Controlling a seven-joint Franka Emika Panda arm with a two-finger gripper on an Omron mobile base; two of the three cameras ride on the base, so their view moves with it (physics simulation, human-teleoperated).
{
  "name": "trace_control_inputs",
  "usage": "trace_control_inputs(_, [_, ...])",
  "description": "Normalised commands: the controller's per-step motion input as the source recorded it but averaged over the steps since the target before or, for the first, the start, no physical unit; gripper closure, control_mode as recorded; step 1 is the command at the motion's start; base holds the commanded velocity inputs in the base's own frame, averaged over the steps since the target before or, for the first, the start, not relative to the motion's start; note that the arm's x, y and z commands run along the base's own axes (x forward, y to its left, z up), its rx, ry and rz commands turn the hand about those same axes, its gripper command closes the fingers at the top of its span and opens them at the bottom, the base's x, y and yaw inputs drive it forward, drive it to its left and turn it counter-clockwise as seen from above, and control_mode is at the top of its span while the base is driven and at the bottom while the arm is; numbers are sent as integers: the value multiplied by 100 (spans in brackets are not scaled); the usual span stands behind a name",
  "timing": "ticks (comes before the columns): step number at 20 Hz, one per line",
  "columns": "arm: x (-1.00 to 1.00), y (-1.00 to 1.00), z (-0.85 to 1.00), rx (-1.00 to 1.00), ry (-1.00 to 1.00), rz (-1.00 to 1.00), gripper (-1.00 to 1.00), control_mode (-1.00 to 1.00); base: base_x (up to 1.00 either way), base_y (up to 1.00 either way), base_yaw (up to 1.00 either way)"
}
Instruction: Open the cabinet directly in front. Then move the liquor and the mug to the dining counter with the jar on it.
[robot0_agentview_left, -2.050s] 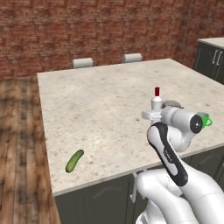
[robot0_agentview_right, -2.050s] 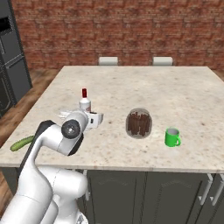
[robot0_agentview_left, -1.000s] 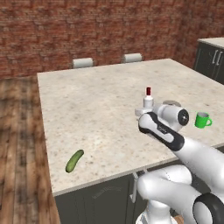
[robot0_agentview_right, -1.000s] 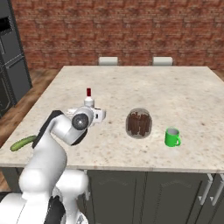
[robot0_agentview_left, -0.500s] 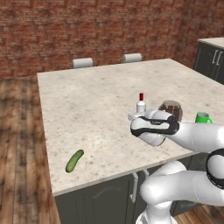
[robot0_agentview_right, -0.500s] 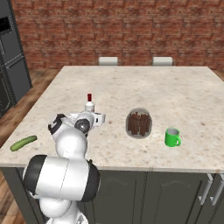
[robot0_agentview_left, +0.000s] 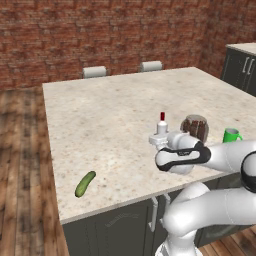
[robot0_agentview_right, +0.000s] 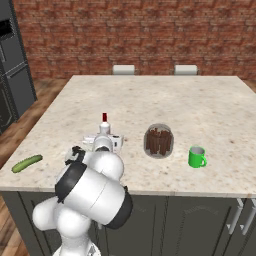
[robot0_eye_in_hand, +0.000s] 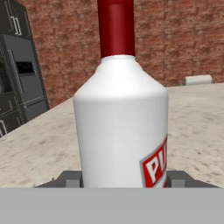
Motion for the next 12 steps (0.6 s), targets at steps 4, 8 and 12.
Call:
trace_control_inputs(4, [12, 0, -25, 0, -1, 0, 100, -100, 0, 0, 0])
trace_control_inputs(8, [12, 0, -23, 0, 0, 0, 100, -100, 0, 0, 0])
trace_control_inputs(12, [2, 0, -27, 0, 0, 0, 100, -100, 0, 0, 0])
